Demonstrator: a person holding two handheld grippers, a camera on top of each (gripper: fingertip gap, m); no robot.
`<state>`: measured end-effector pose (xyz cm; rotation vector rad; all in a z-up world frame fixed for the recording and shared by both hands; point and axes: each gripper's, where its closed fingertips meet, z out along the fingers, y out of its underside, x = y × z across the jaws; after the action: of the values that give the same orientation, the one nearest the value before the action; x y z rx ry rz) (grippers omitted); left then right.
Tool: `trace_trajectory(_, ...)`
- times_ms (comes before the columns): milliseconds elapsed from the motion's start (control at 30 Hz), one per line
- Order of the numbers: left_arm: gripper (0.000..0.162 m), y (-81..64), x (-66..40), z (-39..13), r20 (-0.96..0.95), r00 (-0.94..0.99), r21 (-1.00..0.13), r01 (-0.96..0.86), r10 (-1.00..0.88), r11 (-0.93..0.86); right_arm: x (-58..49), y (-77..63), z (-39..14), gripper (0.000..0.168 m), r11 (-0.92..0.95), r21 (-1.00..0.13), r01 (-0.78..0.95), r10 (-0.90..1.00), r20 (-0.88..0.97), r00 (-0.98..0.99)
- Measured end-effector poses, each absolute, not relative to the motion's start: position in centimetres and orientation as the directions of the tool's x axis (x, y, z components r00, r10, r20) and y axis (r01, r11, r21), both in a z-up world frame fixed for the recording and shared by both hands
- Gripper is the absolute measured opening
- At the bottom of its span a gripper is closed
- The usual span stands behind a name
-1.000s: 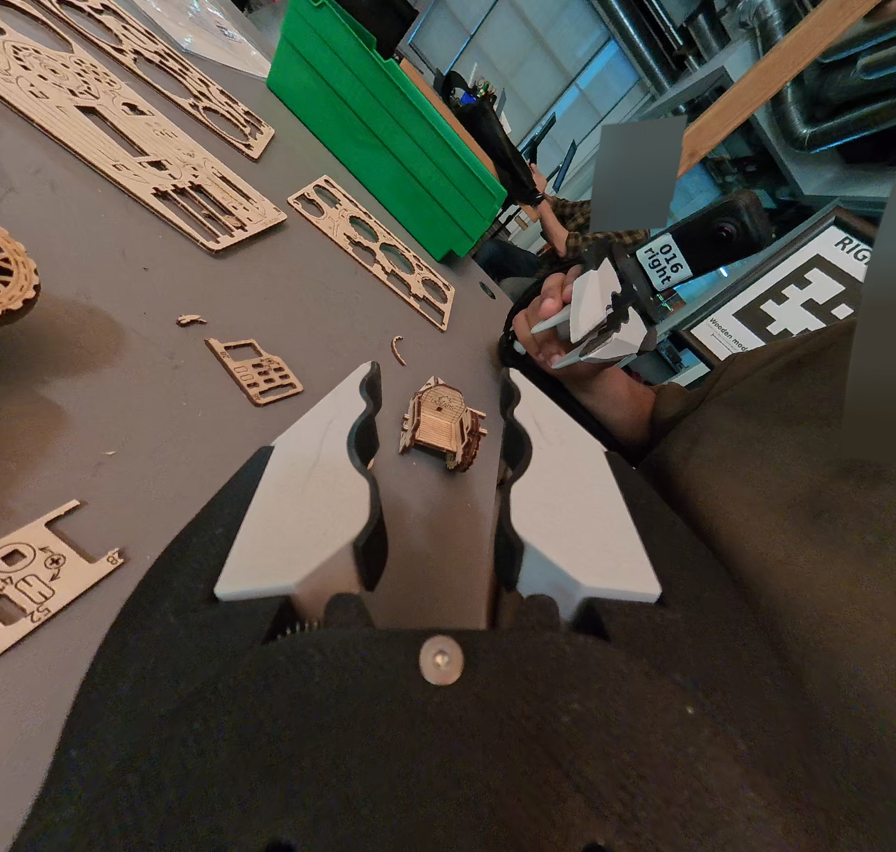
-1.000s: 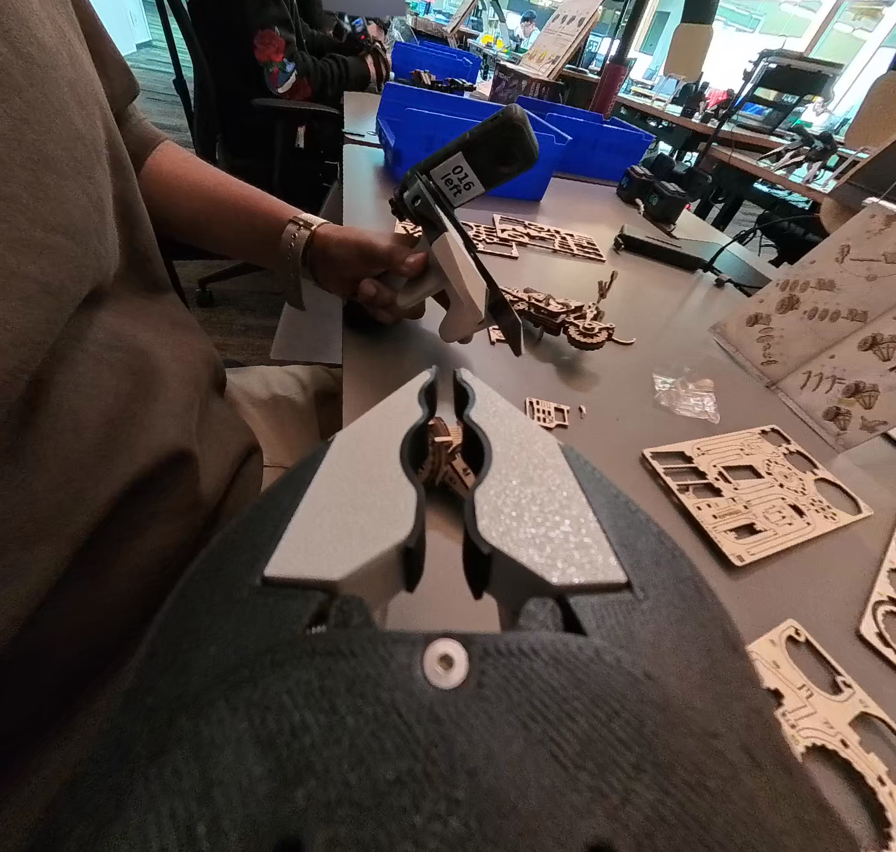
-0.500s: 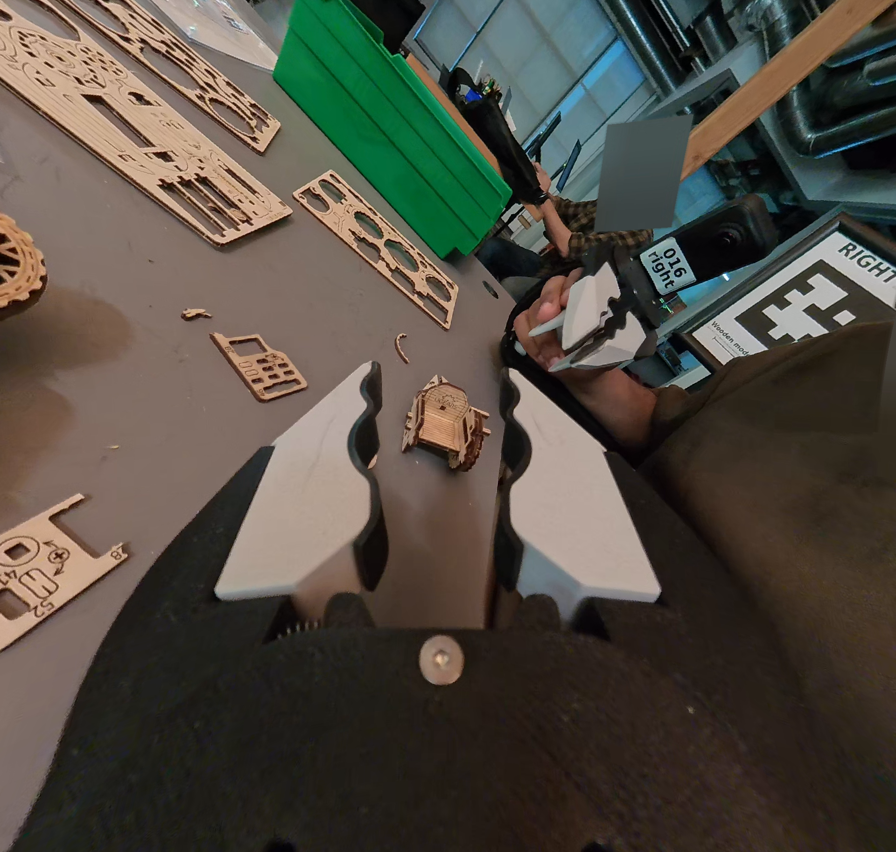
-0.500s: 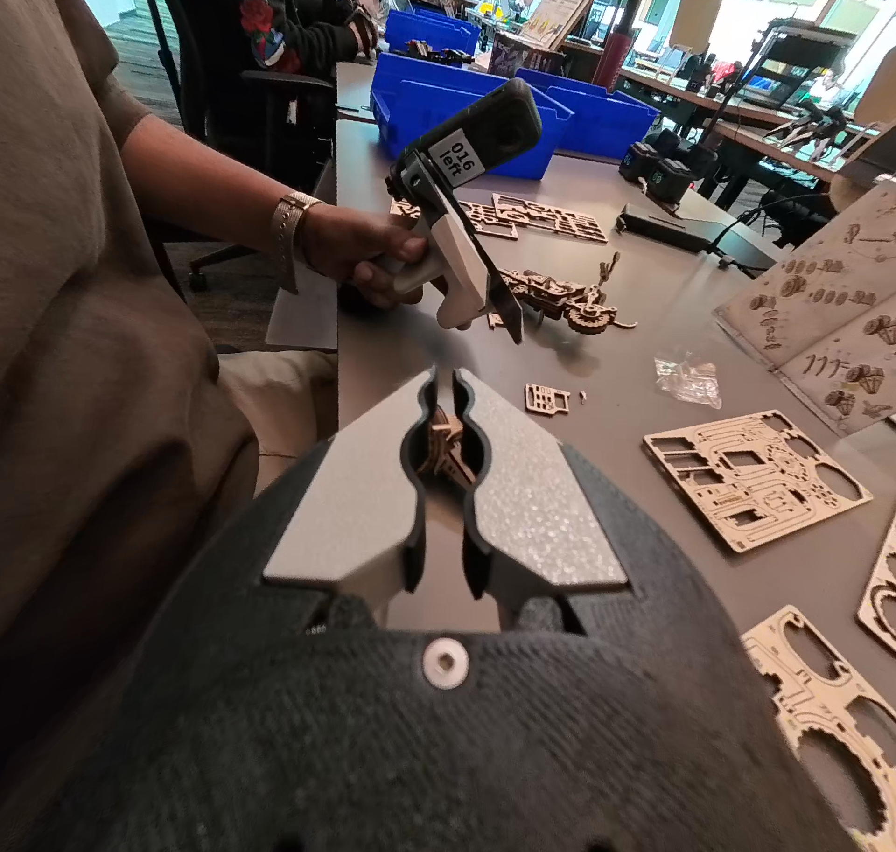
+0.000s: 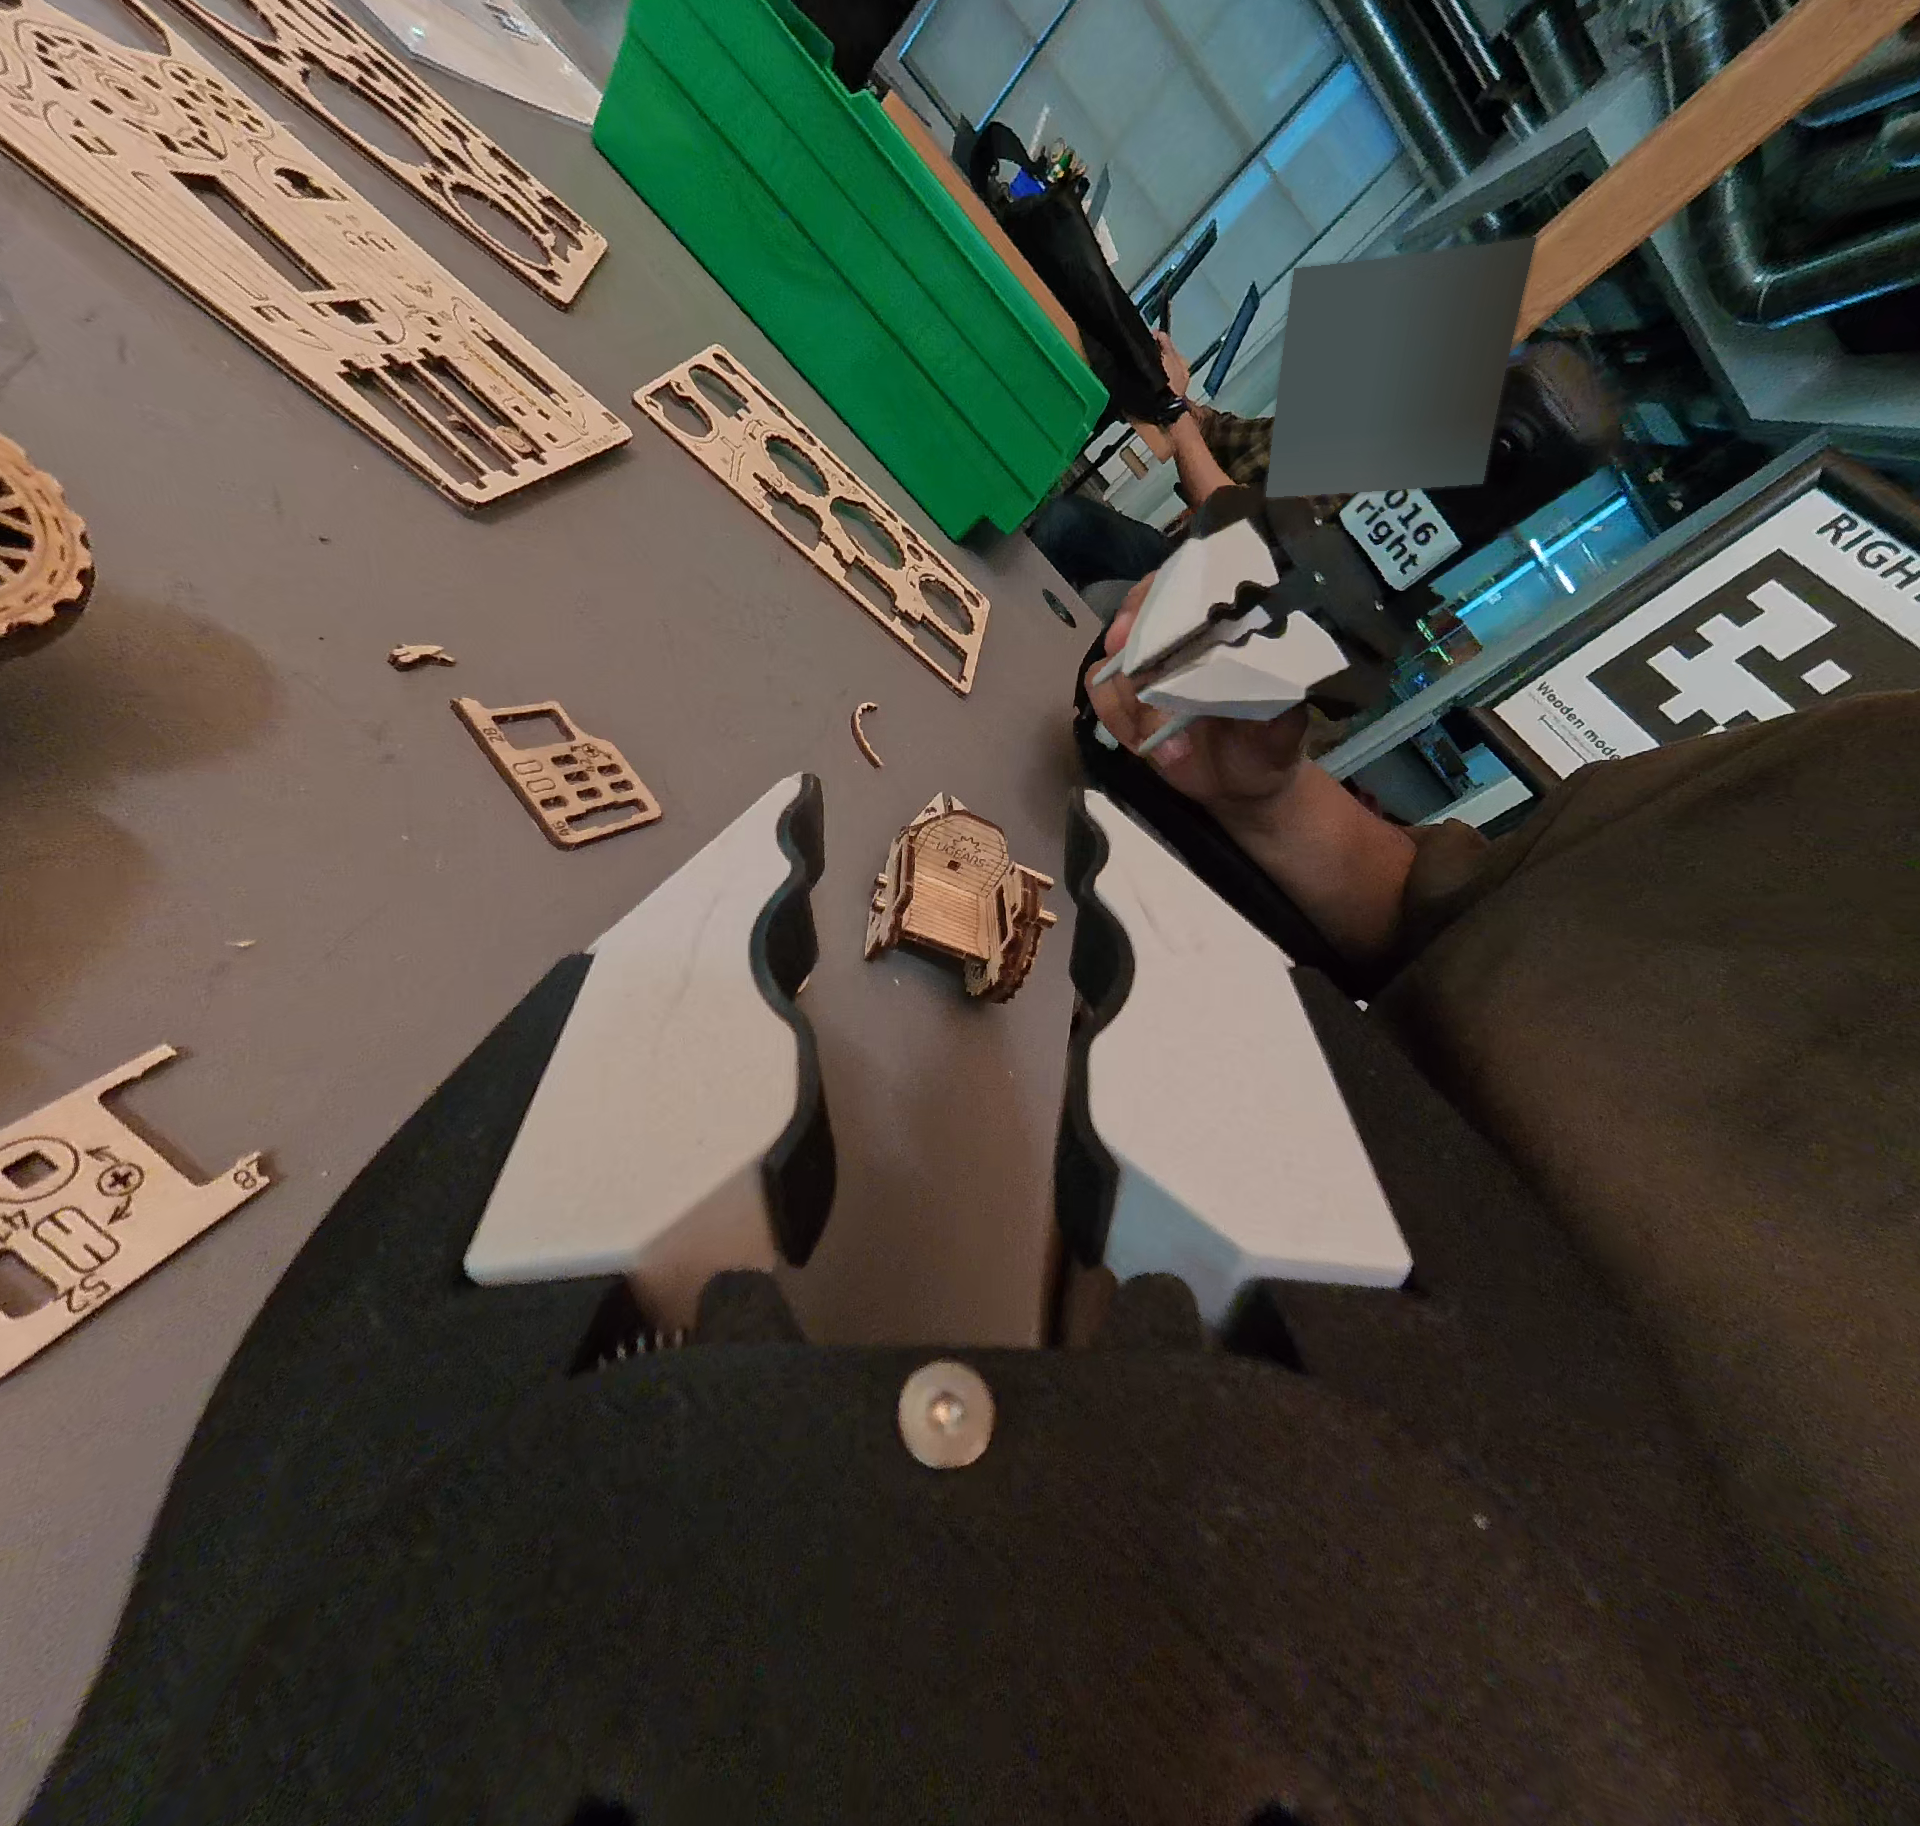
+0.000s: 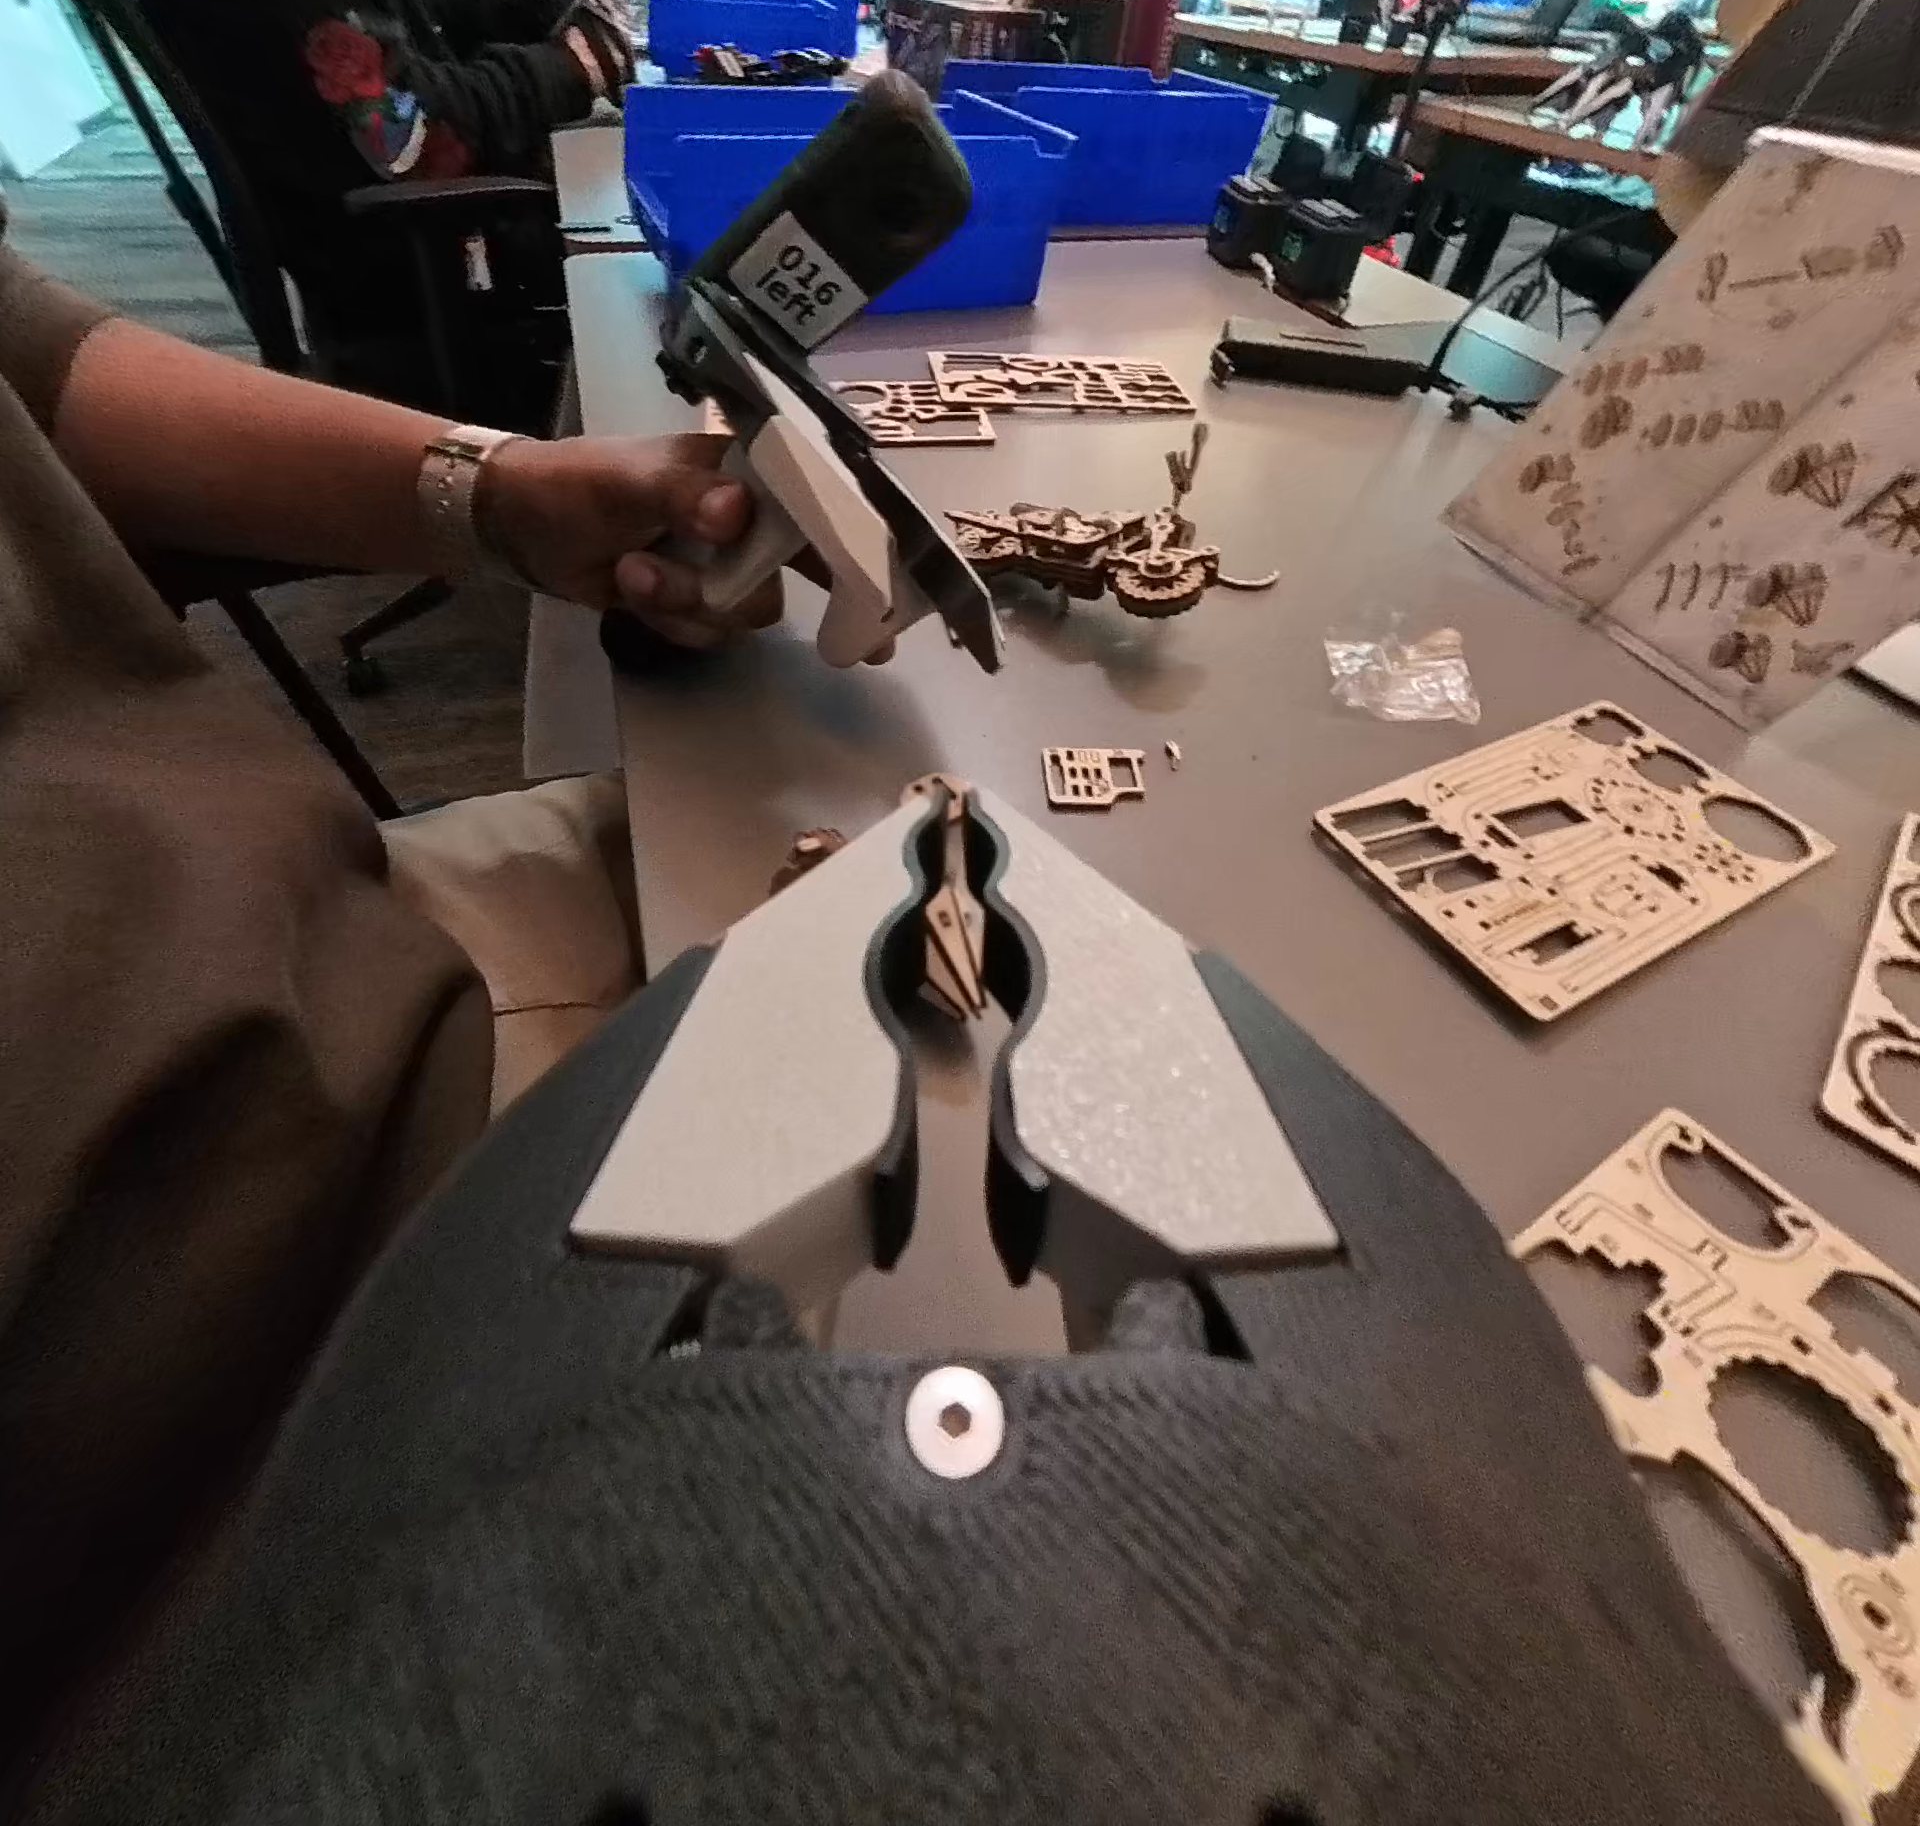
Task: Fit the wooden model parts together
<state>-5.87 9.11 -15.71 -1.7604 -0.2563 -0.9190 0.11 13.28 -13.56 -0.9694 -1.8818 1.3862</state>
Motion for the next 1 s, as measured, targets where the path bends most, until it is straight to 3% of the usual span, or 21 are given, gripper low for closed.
trace_trajectory(267, 0.044, 9.16, -5.93, -15.81, 0.694, 0.674, -0.709, 0.581, -0.252, -0.399, -0.20, 14.47, -13.59, 0.001, 0.098, -0.965, 0.245, 0.854, -0.044, -0.518)
trace_trajectory(1000, 0.044, 9.18, -5.91, -15.93, 0.700, 0.671, -0.703, 0.585, -0.246, -0.405, -0.34, 14.25, -14.29, 0.002, 0.112, -0.954, 0.280, 0.853, -0.052, -0.520)
